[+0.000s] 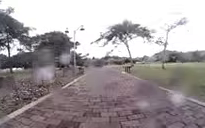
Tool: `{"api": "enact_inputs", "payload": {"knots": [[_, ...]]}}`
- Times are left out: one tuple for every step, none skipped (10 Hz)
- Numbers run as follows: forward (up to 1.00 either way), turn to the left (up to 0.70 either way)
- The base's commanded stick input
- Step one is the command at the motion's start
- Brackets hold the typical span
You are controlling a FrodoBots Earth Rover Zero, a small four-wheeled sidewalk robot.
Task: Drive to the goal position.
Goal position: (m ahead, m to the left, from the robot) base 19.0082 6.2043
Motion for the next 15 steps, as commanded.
{"api": "enact_inputs", "payload": {"knots": [[0.7,0.0],[0.7,0.0],[0.7,0.0],[0.7,0.0],[0.7,0.0],[0.7,0.0],[0.7,0.0],[0.7,0.0],[0.7,0.0],[0.7,0.0],[0.7,0.0],[0.7,0.0],[0.7,0.0],[0.7,0.0],[0.7,0.0]]}}
